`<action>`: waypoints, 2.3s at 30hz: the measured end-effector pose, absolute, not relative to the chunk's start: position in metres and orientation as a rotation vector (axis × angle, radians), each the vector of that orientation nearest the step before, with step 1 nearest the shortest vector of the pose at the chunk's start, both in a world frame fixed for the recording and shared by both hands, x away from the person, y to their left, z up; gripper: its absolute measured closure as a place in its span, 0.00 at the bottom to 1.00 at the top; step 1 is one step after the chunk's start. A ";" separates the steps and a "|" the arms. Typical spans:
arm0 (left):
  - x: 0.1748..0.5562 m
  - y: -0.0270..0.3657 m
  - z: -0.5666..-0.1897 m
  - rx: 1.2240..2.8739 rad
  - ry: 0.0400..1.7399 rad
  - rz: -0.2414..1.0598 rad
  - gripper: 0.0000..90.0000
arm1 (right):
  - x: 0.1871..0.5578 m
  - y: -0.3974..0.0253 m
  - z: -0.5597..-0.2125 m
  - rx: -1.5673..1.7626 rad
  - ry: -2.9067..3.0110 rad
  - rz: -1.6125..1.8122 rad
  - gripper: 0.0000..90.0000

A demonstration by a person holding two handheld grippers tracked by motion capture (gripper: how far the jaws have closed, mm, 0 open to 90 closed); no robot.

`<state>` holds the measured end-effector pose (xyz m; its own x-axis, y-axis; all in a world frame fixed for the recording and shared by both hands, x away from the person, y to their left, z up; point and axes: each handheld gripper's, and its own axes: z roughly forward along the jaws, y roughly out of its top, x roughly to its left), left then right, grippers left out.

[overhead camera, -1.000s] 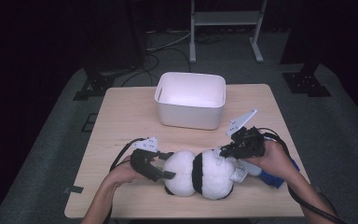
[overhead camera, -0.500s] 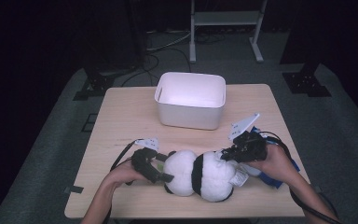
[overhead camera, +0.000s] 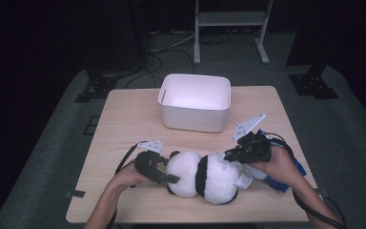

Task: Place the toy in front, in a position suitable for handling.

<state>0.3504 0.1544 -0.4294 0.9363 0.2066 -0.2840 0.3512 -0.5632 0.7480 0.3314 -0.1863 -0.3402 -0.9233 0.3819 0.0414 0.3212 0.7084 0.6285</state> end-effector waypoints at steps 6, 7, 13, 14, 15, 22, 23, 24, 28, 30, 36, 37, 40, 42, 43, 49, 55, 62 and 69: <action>0.346 0.159 -0.408 2.211 0.366 -0.075 0.32 | 0.335 -0.180 -0.335 0.562 2.795 1.031 0.90; 0.346 0.161 -0.401 2.232 0.355 -0.033 0.32 | 0.338 -0.177 -0.334 0.554 2.788 1.047 0.90; 0.346 0.163 -0.381 2.254 0.330 0.037 0.33 | 0.348 -0.164 -0.332 0.534 2.778 1.097 0.90; 0.346 0.163 -0.381 2.254 0.330 0.037 0.33 | 0.348 -0.164 -0.332 0.534 2.778 1.097 0.90; 0.346 0.161 -0.376 2.269 0.320 0.048 0.33 | 0.351 -0.160 -0.332 0.521 2.779 1.112 0.90; 0.348 0.153 -0.366 2.292 0.292 0.065 0.33 | 0.360 -0.148 -0.333 0.499 2.796 1.140 0.90; 0.348 0.152 -0.364 2.294 0.289 0.068 0.33 | 0.361 -0.146 -0.333 0.490 2.801 1.137 0.90; 0.348 0.150 -0.362 2.297 0.281 0.070 0.33 | 0.361 -0.145 -0.333 0.486 2.802 1.141 0.90; 0.348 0.143 -0.356 2.317 0.261 0.080 0.33 | 0.362 -0.140 -0.334 0.480 2.806 1.140 0.90; 0.349 0.142 -0.354 2.321 0.259 0.077 0.33 | 0.363 -0.140 -0.333 0.478 2.805 1.150 0.90; 0.351 0.136 -0.355 2.322 0.264 0.059 0.32 | 0.364 -0.144 -0.335 0.496 2.820 1.145 0.90; 0.351 0.136 -0.356 2.319 0.268 0.042 0.31 | 0.363 -0.146 -0.336 0.487 2.823 1.138 0.90; 0.350 0.135 -0.359 2.319 0.269 0.032 0.28 | 0.360 -0.147 -0.338 0.492 2.826 1.130 0.90; 0.350 0.134 -0.362 2.314 0.274 0.017 0.27 | 0.357 -0.148 -0.339 0.497 2.829 1.120 0.90; 0.349 0.134 -0.364 2.313 0.276 0.012 0.27 | 0.356 -0.149 -0.340 0.488 2.830 1.116 0.90; 0.349 0.137 -0.372 2.292 0.320 -0.035 0.19 | 0.347 -0.153 -0.344 0.472 2.832 1.108 0.90; 0.356 0.146 -0.392 2.220 0.424 -0.146 0.07 | 0.343 -0.149 -0.350 0.461 2.845 1.064 0.90; 0.364 0.147 -0.435 2.167 0.487 -0.300 0.04 | 0.345 -0.150 -0.359 0.468 2.866 1.027 0.90; 0.371 0.137 -0.464 2.119 0.500 -0.436 0.02 | 0.348 -0.151 -0.361 0.488 2.873 1.040 0.90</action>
